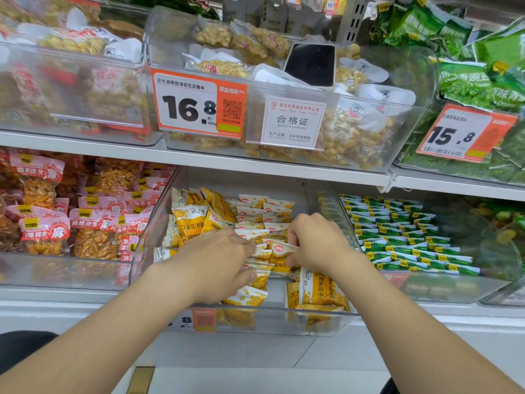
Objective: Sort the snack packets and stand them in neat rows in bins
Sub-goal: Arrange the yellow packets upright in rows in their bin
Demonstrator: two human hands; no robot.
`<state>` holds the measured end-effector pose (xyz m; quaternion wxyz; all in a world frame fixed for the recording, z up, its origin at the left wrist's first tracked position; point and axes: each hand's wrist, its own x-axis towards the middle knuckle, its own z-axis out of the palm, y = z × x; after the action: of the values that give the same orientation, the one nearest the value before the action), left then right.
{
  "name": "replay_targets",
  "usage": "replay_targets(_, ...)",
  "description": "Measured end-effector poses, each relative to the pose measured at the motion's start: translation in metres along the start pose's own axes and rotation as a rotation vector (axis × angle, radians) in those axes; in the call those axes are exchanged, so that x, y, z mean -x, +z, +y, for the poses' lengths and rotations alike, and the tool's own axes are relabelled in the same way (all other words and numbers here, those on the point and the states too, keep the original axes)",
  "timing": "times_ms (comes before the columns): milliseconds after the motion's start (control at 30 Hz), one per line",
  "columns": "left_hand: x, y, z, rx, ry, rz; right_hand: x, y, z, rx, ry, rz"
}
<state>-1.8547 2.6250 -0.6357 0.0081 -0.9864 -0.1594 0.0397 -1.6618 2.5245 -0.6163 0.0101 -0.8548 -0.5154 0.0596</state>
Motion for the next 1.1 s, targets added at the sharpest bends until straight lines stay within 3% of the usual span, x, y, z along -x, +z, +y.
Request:
replay_targets(100, 0.0, 0.0, 0.002, -0.003, -0.043, 0.01, -0.002, 0.002, -0.004, 0.106, -0.005, 0.019)
replay_targets(233, 0.0, -0.007, 0.018, -0.015, -0.094, 0.121, 0.001, -0.008, 0.0, 0.008, 0.019, -0.016)
replay_targets(367, -0.006, -0.013, 0.03, 0.092, 0.039, 0.295, 0.01, -0.019, 0.014, 0.039, 0.002, 0.05)
replay_targets(500, -0.018, 0.003, 0.037, 0.053, 0.161, 0.161, 0.014, -0.015, 0.011, 0.089, 0.009, 0.036)
replay_targets(667, -0.027, 0.008, 0.035, -0.035, 0.08, 0.062, 0.018, -0.022, 0.008, 0.072, 0.024, 0.145)
replay_targets(800, -0.031, 0.004, 0.036, 0.002, 0.03, 0.042, 0.024, -0.026, 0.019, -0.093, 0.028, 0.278)
replay_targets(900, -0.03, 0.001, 0.038, 0.107, -0.017, 0.124, 0.029, -0.028, 0.028, -0.156, -0.045, 0.268)
replay_targets(967, -0.028, -0.004, 0.039, 0.219, -0.069, 0.302, 0.034, -0.03, 0.029, -0.221, -0.094, 0.275)
replay_targets(1033, -0.024, -0.011, 0.039, 0.425, -0.122, 0.469, 0.038, -0.033, 0.029, -0.327, -0.147, 0.27)
replay_targets(1100, -0.019, -0.019, 0.039, 0.648, -0.108, 0.497, 0.042, -0.035, 0.027, -0.497, -0.232, 0.198)
